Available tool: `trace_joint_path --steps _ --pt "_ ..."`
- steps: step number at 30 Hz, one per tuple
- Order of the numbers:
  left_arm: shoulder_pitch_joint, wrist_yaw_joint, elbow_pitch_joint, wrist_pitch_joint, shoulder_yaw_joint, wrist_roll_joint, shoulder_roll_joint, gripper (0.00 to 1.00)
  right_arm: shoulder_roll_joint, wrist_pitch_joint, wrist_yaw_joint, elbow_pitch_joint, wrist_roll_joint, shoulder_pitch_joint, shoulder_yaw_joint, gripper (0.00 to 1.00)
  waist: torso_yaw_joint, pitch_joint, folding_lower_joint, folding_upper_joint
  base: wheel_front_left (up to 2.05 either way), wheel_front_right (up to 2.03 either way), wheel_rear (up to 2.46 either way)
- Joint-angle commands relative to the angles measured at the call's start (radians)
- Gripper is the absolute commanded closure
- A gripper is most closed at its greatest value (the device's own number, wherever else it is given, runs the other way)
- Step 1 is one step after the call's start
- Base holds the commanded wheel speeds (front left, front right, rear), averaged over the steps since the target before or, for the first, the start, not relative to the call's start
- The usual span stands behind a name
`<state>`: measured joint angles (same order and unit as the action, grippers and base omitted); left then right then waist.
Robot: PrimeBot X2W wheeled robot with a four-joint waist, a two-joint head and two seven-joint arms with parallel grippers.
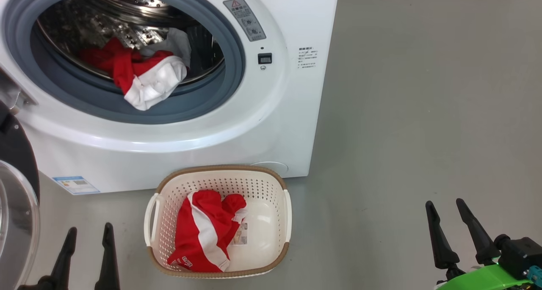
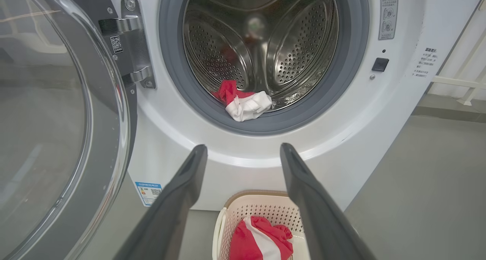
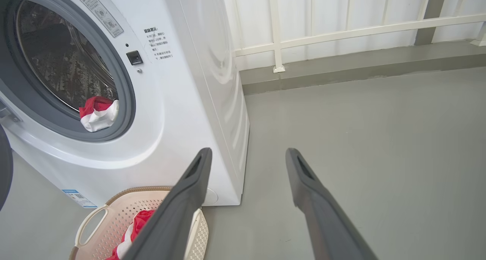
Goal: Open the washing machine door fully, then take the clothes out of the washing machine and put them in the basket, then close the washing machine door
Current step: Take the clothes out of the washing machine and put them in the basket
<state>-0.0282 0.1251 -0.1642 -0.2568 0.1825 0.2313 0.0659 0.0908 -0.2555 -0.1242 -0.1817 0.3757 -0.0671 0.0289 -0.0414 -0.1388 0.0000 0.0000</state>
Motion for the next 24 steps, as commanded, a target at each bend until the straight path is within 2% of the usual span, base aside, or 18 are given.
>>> trace_joint_path --steps 1,17,22,24 --pt "-0.002 0.006 0.036 -0.005 0.038 -0.012 0.007 0.00 0.013 -0.006 -0.007 0.029 0.001 -0.001 -0.012 0.00 0.001 0.001 0.0000 0.0000 0.00 0.00 0.00" --pt "0.009 0.006 0.047 -0.005 0.018 -0.010 -0.006 0.00 0.003 -0.006 -0.007 0.033 -0.002 0.006 -0.018 0.00 0.012 -0.018 0.0000 0.0000 0.00 0.00 0.00" --pt "0.071 0.006 0.030 -0.005 -0.012 -0.010 -0.003 0.00 -0.003 -0.006 -0.007 0.036 -0.002 0.029 -0.025 0.00 0.013 -0.066 0.0000 0.0000 0.00 0.00 0.00" --pt "0.141 0.006 0.005 -0.005 -0.035 -0.011 0.009 0.00 -0.007 -0.006 -0.007 0.042 -0.004 0.051 -0.031 0.00 0.015 -0.112 0.0000 0.0000 0.00 0.00 0.00"
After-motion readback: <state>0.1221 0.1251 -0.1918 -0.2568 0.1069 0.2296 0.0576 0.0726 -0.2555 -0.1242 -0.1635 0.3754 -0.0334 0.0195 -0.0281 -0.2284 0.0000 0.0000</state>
